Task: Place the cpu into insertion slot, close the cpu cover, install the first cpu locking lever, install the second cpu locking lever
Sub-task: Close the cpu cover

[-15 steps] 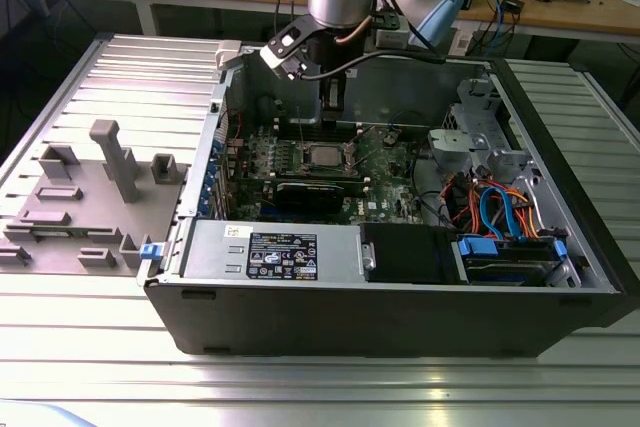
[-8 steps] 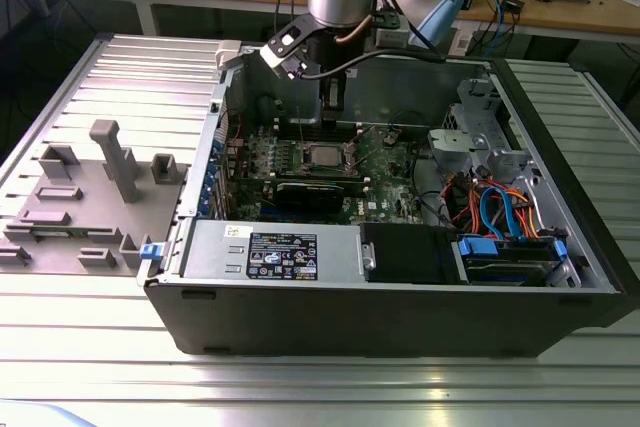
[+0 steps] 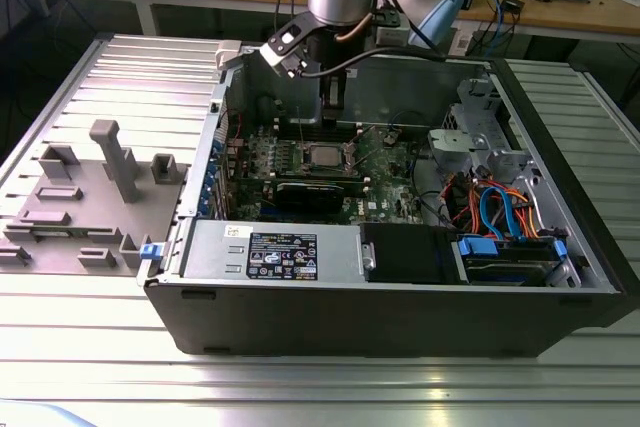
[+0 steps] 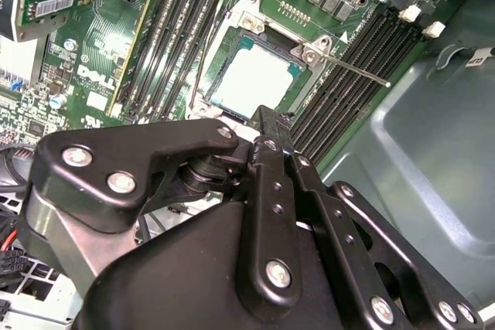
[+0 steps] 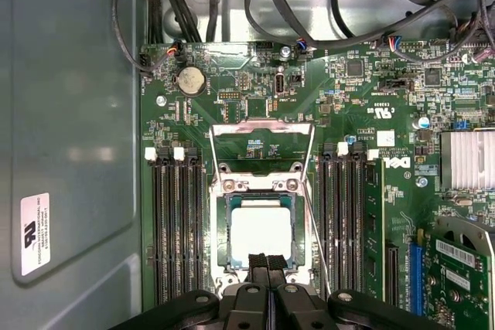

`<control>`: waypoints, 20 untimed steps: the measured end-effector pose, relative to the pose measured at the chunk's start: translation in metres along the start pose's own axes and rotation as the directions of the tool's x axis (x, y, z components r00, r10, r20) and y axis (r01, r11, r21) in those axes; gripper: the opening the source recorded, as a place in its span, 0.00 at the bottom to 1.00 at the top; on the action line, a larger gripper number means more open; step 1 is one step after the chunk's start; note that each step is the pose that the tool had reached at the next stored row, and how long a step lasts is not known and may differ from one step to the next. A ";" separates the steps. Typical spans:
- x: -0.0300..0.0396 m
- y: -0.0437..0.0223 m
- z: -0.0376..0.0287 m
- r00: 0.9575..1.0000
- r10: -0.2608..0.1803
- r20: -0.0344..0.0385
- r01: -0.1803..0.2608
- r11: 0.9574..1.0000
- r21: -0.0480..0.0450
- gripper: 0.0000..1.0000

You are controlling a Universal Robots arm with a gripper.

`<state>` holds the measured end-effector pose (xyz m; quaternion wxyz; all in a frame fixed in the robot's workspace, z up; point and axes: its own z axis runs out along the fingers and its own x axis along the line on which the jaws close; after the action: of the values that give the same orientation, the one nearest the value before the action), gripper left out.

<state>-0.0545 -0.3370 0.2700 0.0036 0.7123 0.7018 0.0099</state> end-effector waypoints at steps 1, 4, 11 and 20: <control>0.0000 0.0000 -0.0001 1.000 0.000 0.000 0.000 1.000 0.000 0.11; 0.0000 0.0000 -0.0006 1.000 0.000 0.000 0.000 1.000 0.000 0.11; 0.0000 0.0001 -0.0025 1.000 0.000 0.000 0.000 1.000 0.000 0.11; 0.0000 0.0001 -0.0047 1.000 0.000 0.000 0.000 1.000 0.000 0.11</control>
<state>-0.0545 -0.3370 0.2747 0.0036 0.7123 0.7018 0.0099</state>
